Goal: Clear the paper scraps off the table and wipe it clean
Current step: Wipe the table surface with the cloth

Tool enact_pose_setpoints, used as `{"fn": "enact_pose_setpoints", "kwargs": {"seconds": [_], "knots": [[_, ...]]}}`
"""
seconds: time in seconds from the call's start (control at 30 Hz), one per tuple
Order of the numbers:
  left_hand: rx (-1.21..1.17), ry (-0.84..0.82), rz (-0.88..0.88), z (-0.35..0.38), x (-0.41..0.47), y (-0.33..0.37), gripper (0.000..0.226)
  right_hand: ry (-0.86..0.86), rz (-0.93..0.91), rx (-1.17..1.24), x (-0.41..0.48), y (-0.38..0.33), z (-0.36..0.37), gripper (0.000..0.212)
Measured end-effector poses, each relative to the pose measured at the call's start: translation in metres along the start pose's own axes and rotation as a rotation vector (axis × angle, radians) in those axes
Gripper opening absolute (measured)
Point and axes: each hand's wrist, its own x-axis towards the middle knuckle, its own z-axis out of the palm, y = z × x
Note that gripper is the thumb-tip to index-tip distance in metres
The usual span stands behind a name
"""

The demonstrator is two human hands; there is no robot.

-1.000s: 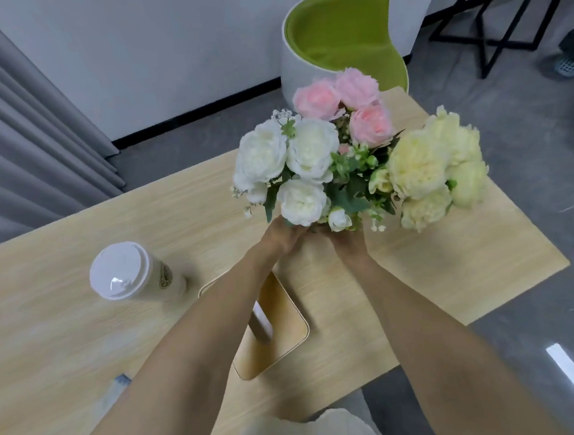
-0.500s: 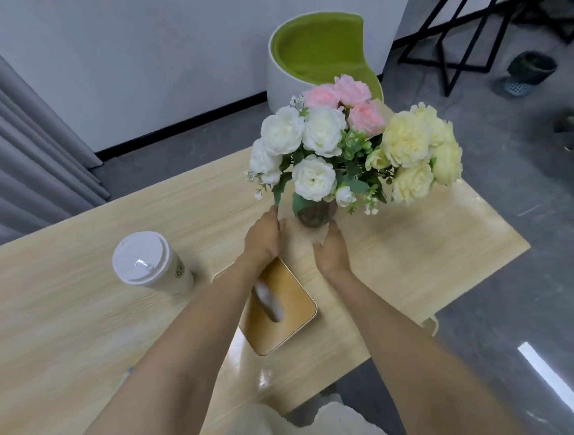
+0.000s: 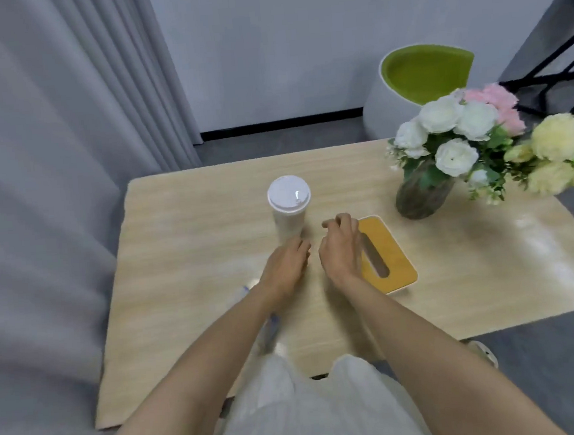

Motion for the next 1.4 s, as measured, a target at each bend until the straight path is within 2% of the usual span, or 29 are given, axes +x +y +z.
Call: {"fn": "enact_pose_setpoints", "kwargs": {"seconds": [0.1,0.13,0.2,0.3,0.37,0.43,0.5,0.57,0.6,0.7,0.73,0.9,1.0,1.03,1.13,1.17,1.23,1.33,1.4], "knots": [[0.048,0.019,-0.154,0.0,-0.041,-0.055,0.017,-0.038,-0.129,0.024,-0.027,-0.024,0.027,0.023],[0.033,0.067,-0.218,0.001,-0.055,-0.068,0.015,-0.102,-0.162,0.044,-0.036,-0.028,0.035,0.021],[0.102,0.131,-0.33,0.007,-0.078,-0.087,0.016,-0.288,-0.199,0.051,-0.053,-0.028,0.05,0.025],[0.182,0.185,-0.552,0.027,-0.098,-0.096,0.038,-0.593,-0.069,0.119,-0.069,-0.018,0.07,0.032],[0.074,0.238,-0.79,0.04,-0.099,-0.09,0.049,-0.646,-0.022,0.141,-0.073,-0.014,0.078,0.03],[-0.041,0.293,-0.948,0.048,-0.093,-0.08,0.054,-0.687,-0.009,0.151,-0.074,-0.012,0.084,0.029],[-0.092,0.328,-1.034,0.05,-0.083,-0.073,0.057,-0.708,-0.013,0.168,-0.074,-0.012,0.087,0.029],[-0.132,0.333,-1.079,0.048,-0.077,-0.07,0.047,-0.71,-0.026,0.178,-0.071,-0.012,0.09,0.03],[-0.155,0.33,-1.047,0.049,-0.075,-0.071,0.037,-0.705,-0.036,0.18,-0.07,-0.012,0.092,0.031],[-0.127,0.281,-0.662,0.052,-0.081,-0.071,0.022,-0.656,-0.078,0.149,-0.066,-0.012,0.094,0.033],[-0.138,0.273,-0.593,0.051,-0.084,-0.073,0.02,-0.638,-0.096,0.135,-0.064,-0.012,0.095,0.033],[-0.299,0.356,-0.698,0.001,-0.073,-0.118,0.005,-0.609,-0.264,0.069,-0.056,-0.019,0.101,0.036],[-0.279,0.328,-0.697,-0.038,-0.06,-0.163,0.009,-0.582,-0.327,0.067,-0.048,-0.034,0.113,0.037],[-0.241,0.314,-0.695,-0.047,-0.055,-0.176,0.011,-0.572,-0.339,0.059,-0.044,-0.041,0.119,0.038],[-0.011,0.268,-0.658,-0.06,-0.048,-0.196,0.042,-0.536,-0.344,0.023,-0.031,-0.067,0.138,0.041],[0.063,0.275,-0.579,-0.056,-0.05,-0.2,0.044,-0.523,-0.339,0.02,-0.026,-0.076,0.144,0.041],[0.117,0.213,-0.445,-0.049,-0.053,-0.198,0.024,-0.502,-0.327,0.026,-0.014,-0.096,0.157,0.042],[0.333,0.012,-0.136,-0.053,-0.045,-0.208,0.03,-0.497,-0.324,0.039,0.009,-0.125,0.176,0.04],[0.364,-0.032,-0.01,-0.065,-0.029,-0.235,0.027,-0.489,-0.315,0.039,0.025,-0.14,0.188,0.04]]}}
